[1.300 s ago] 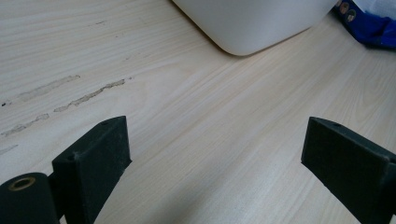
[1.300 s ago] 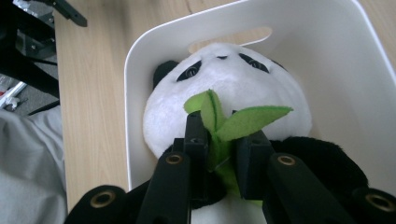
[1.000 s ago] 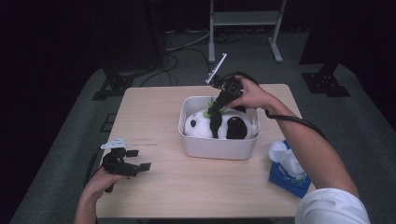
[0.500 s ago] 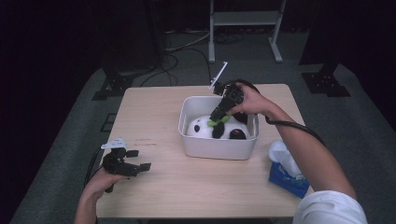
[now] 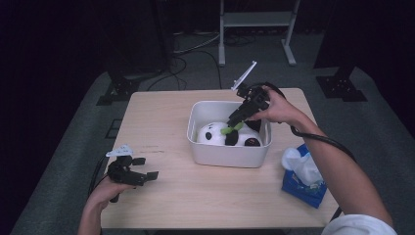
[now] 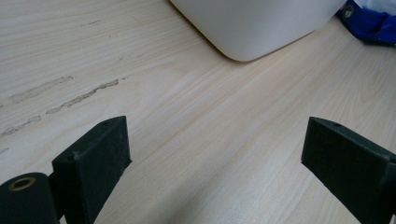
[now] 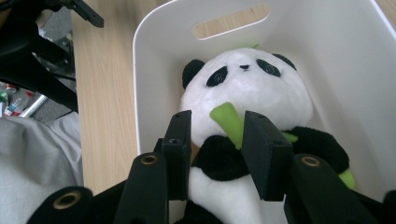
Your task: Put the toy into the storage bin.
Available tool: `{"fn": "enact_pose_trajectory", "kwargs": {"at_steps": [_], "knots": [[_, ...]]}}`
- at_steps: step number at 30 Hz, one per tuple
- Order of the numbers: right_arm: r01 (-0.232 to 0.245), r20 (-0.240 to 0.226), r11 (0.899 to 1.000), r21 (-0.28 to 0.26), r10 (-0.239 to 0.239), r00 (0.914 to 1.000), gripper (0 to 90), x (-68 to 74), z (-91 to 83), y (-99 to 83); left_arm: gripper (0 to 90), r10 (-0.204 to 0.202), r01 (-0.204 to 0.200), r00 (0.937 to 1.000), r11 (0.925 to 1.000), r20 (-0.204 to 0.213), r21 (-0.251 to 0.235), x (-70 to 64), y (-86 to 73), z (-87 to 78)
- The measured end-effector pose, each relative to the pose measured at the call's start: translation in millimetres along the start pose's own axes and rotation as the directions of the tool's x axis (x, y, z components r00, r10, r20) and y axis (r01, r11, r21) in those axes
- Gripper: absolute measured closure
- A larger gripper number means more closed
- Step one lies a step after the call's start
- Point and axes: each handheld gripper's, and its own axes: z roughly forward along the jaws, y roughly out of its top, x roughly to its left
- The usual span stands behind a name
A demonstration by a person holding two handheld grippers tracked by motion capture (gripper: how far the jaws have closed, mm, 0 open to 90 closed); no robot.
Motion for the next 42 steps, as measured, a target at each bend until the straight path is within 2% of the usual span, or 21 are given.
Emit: {"fn": "enact_pose_trajectory", "kwargs": {"at_steps": [10,15,23,42], "knots": [[-0.028,0.015,0.998,-0.048,0.029,0.9995,57.1,7.2,-14.6,-20.7,6.7,0.014,-0.014,0.9999,0.9999,-0.001,0.004,-2.1,0.2,-0.2],[-0.042,0.023,0.996,-0.073,0.043,0.9988,55.5,12.3,-23.5,-32.9,6.7,0.008,-0.008,1.0000,1.0000,-0.001,0.004,-2.3,-0.8,0.5],[-0.059,0.038,0.994,-0.091,0.063,0.9973,53.2,15.3,-32.1,-45.5,6.7,0.011,-0.011,0.9999,0.9999,-0.001,0.007,-3.2,-0.5,1.3],[-0.105,0.070,0.981,-0.161,0.117,0.9906,50.8,24.6,-59.0,-85.4,6.7,0.025,-0.025,0.9997,0.9996,0.002,0.009,-6.8,1.1,3.8]]}}
